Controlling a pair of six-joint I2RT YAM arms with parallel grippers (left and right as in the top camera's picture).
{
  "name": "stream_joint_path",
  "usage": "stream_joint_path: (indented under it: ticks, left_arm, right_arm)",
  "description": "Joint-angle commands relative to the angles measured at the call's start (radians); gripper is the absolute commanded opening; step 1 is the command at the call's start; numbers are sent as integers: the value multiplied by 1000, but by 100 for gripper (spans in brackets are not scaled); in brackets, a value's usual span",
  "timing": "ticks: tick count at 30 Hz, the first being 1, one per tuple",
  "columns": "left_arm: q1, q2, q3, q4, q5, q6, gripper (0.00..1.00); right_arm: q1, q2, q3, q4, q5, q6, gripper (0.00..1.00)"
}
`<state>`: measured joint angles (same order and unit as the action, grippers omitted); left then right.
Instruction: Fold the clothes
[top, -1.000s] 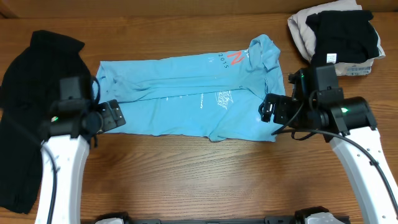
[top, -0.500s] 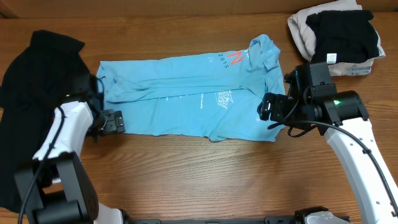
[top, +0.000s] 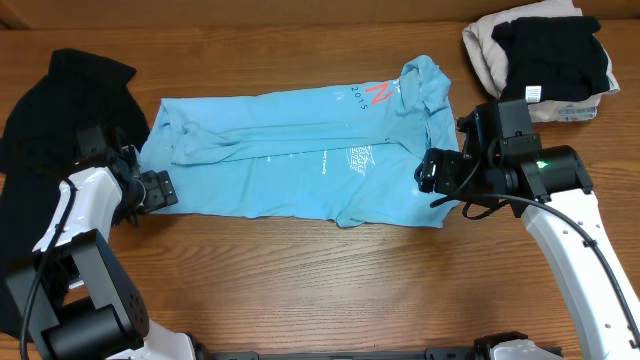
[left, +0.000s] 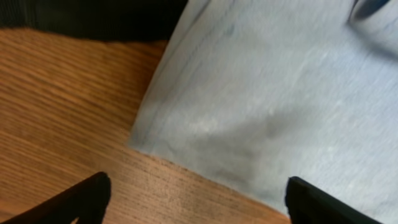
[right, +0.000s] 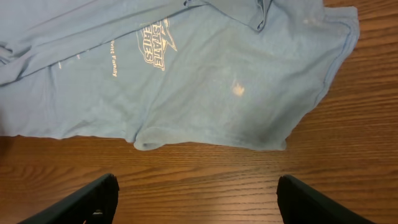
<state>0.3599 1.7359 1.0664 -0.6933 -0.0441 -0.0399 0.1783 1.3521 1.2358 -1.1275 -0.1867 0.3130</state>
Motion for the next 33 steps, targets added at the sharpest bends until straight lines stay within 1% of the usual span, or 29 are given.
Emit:
stream_joint_path:
  ticks: [1,6,9,18,22,30,32,33]
  left_arm:
    - [-7,10,-5,10,17,-35,84]
    - [-6,10,-16,16,11,-206,77]
    - [-6,11,-35,42,11,-249,74]
    - [-6,11,-101,140,11,-264,68]
    - [-6,11,-116,168,11,-264,63]
    - [-6,11,-183,239,11,-264,61]
    - [-6,11,-190,254,11,-264,58]
    - [-6,11,-193,258,11,-264,55]
  right_arm:
    - [5,0,-6,0,2,-5,85]
    - [5,0,-6,-4,2,-5,84]
    - [5,0,-6,-4,2,-5,84]
    - [5,0,-6,-4,2,-5,84]
    - [5,0,-6,-8,2,-5,84]
    - [5,0,-6,-19,2,-5,84]
    - [5,0,-6,-19,2,-5,84]
    - [5,0,-6,-19,2,-5,84]
